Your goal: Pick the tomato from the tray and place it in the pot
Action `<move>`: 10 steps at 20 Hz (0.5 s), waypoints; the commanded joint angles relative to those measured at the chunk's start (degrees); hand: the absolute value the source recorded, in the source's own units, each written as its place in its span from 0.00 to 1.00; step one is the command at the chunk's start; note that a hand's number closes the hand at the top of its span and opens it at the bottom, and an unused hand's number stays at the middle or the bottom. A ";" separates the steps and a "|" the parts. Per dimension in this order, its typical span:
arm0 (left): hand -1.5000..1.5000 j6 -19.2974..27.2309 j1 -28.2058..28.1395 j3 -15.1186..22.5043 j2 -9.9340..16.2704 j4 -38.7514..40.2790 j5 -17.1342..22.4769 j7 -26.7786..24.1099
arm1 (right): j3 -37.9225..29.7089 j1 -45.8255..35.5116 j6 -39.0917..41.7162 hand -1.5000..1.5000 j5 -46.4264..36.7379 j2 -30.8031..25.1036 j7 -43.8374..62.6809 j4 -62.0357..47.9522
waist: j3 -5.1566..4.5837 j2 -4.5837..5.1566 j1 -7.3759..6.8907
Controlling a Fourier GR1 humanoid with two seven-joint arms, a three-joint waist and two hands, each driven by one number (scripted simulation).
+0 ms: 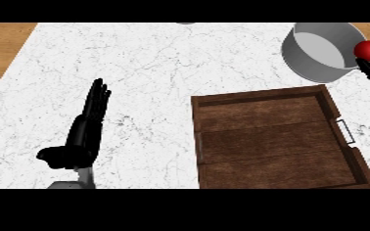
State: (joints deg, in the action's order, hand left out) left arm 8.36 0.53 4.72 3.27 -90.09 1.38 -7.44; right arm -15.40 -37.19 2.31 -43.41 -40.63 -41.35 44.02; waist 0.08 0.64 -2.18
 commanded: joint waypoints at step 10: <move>0.50 -0.02 2.84 1.46 -0.72 -0.33 -1.22 1.53 | 4.12 -8.60 -7.07 1.00 -11.51 -2.41 2.36 -28.57 | 0.19 1.17 -1.99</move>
State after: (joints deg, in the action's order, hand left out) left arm 8.49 1.90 6.07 2.55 -90.62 0.35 -6.35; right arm -12.61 -45.15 -2.91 -51.66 -41.94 -42.01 20.94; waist 0.20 1.38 -3.66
